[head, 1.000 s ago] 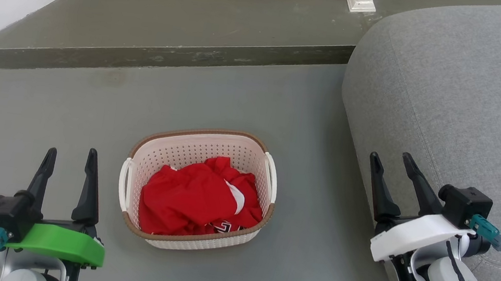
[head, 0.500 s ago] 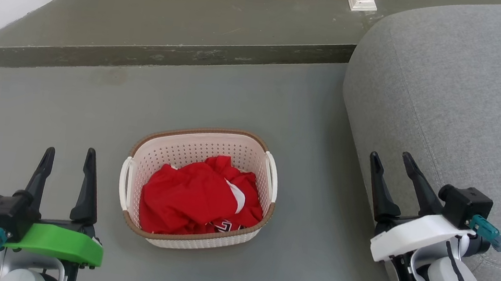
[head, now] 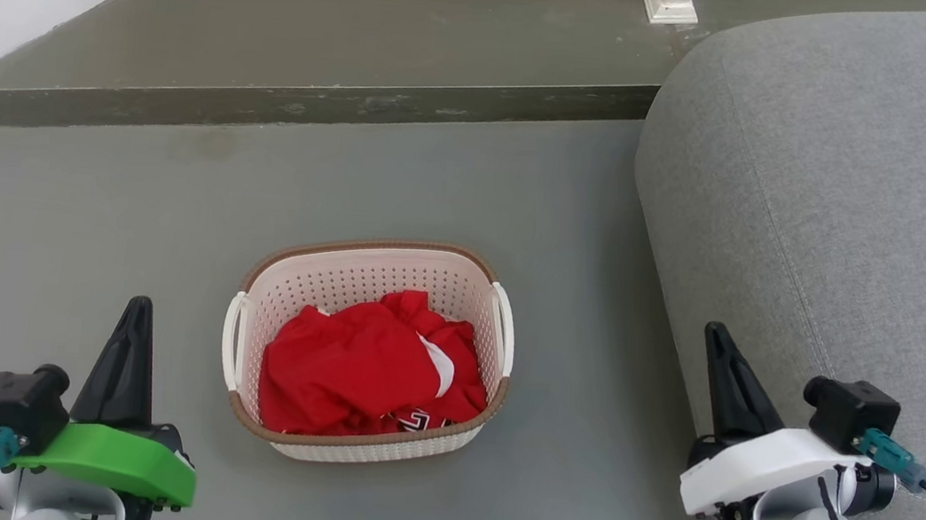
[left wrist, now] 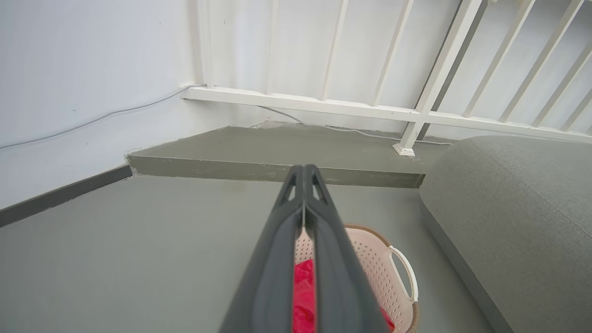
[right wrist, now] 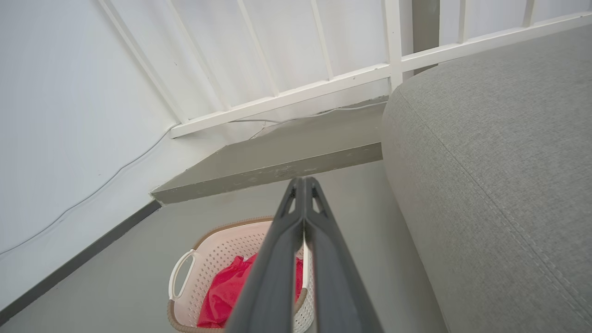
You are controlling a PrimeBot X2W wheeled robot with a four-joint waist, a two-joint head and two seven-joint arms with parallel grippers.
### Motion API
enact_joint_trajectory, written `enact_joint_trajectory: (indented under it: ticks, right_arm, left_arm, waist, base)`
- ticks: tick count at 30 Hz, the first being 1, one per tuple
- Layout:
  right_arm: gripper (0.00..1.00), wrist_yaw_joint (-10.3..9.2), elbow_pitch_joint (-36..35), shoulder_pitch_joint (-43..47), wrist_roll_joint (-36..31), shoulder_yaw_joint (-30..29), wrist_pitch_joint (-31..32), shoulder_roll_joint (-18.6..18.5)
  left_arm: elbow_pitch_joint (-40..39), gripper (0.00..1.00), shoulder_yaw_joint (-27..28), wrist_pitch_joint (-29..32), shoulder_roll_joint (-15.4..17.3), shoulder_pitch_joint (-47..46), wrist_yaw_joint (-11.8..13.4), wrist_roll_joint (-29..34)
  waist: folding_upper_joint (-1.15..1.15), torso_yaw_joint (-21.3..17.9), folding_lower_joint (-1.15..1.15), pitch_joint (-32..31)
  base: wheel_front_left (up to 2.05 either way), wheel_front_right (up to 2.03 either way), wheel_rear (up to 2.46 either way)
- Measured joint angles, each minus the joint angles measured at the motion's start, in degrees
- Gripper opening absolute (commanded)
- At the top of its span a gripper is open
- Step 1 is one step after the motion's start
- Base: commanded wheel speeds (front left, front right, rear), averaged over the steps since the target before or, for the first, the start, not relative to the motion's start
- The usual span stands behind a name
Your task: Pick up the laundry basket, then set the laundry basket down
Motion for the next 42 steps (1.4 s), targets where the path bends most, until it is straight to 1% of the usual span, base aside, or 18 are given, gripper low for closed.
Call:
enact_joint_trajectory:
  ticks: [5, 11, 14, 26, 29, 32, 39, 42]
  right_arm:
    - [0.00, 0.29, -0.30, 0.07, 3.64, -1.07, 0.58, 0.25]
    - [0.00, 0.51, -0.57, 0.11, 9.17, -2.44, 1.83, 0.59]
    - [0.00, 0.93, -0.68, 0.17, 11.01, -3.24, 2.36, 0.74]
    - [0.00, 1.48, -1.05, 0.40, 19.27, -6.24, 4.90, 1.23]
    - [0.00, 1.52, -1.12, 0.43, 21.41, -6.93, 5.58, 1.23]
    - [0.00, 1.98, -1.16, 0.46, 23.58, -7.67, 6.19, 1.24]
    - [0.00, 2.02, -1.20, 0.73, 28.44, -9.34, 7.48, 1.29]
    - [0.00, 2.52, -1.22, 0.76, 30.60, -10.09, 8.08, 1.31]
  left_arm:
    - [0.56, 0.00, 0.40, 1.11, 0.00, -0.01, -0.10, -3.64]
    - [1.24, 0.00, 0.85, 2.69, 0.00, -0.02, -0.23, -9.93]
    - [1.47, 0.00, 0.89, 3.21, 0.00, -0.02, -0.24, -12.66]
    - [2.32, 0.00, 2.04, 6.09, -0.01, -0.10, -0.36, -20.93]
    - [2.48, 0.00, 2.22, 6.75, -0.01, -0.13, -0.76, -23.16]
    - [2.77, 0.00, 2.41, 7.31, -0.01, -0.16, -0.77, -25.13]
    - [3.32, 0.00, 2.88, 8.80, -0.01, -0.25, -0.82, -30.62]
    - [3.61, 0.00, 3.14, 9.51, -0.01, -0.27, -0.84, -32.52]
  waist:
    - [0.00, 0.26, 0.00, -0.44]
    - [0.00, 0.56, 0.00, -0.87]
    - [0.00, 0.70, 0.00, -1.06]
    - [0.00, 1.24, 0.00, -1.81]
    - [0.00, 1.37, 0.00, -1.99]
    - [0.00, 1.49, 0.00, -2.18]
    - [0.00, 1.79, 0.00, -2.61]
    - [0.00, 1.91, 0.00, -2.80]
  base:
    - [0.00, 0.00, 0.00]
    - [0.00, 0.00, 0.00]
    - [0.00, 0.00, 0.00]
    - [0.00, 0.00, 0.00]
    - [0.00, 0.00, 0.00]
    - [0.00, 0.00, 0.00]
    - [0.00, 0.00, 0.00]
    - [0.00, 0.00, 0.00]
